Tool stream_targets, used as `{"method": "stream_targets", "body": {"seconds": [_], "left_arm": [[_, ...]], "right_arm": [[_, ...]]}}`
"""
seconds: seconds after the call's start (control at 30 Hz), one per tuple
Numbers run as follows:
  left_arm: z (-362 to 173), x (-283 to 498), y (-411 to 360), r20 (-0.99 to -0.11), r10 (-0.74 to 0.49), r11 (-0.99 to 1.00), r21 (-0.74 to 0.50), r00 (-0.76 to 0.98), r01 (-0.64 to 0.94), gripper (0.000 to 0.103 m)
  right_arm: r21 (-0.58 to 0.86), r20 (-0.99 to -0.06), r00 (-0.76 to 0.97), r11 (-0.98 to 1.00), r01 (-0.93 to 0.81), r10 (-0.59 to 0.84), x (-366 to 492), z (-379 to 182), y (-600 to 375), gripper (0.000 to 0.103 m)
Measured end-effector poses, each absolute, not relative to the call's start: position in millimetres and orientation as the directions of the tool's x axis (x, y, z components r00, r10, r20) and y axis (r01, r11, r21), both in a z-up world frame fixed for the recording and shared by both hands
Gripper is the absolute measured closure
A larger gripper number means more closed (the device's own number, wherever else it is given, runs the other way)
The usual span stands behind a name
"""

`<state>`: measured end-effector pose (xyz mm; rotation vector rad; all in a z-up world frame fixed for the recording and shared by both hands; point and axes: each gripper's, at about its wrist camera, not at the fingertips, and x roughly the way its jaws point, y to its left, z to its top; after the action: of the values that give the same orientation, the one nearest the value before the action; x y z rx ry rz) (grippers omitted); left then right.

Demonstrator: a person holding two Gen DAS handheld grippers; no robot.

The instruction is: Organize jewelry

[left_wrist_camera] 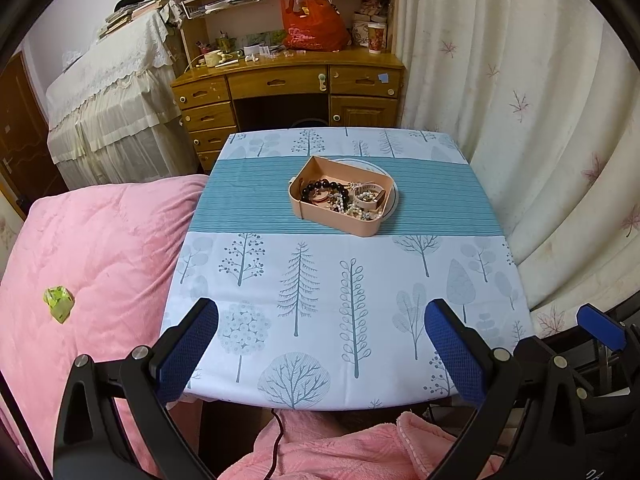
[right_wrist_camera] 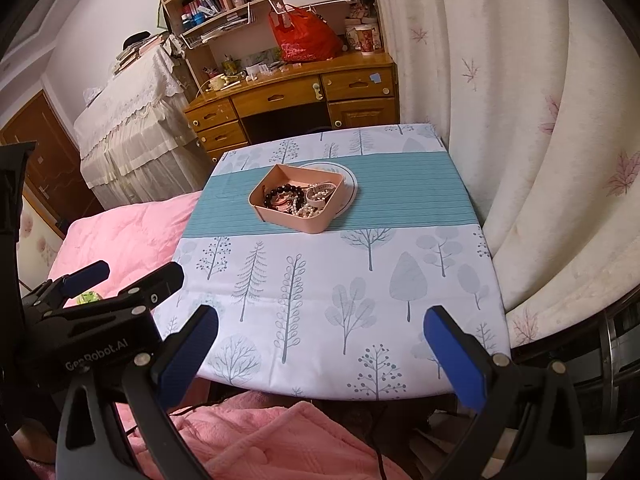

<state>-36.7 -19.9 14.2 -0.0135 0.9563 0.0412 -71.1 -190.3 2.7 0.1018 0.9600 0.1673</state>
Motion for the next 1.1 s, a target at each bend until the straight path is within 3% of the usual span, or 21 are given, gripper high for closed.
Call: {"method": "stream_targets", "body": {"seconds": [1.1], "left_arm": [[6, -19, -13, -0.848, 0.027, 1.0, 0.019, 0.53, -0.022, 0.001]], "right_arm": [[0.161, -0.837, 0.521, 0.985, -0.064, 0.17, -58, -4, -193, 0.0]]}}
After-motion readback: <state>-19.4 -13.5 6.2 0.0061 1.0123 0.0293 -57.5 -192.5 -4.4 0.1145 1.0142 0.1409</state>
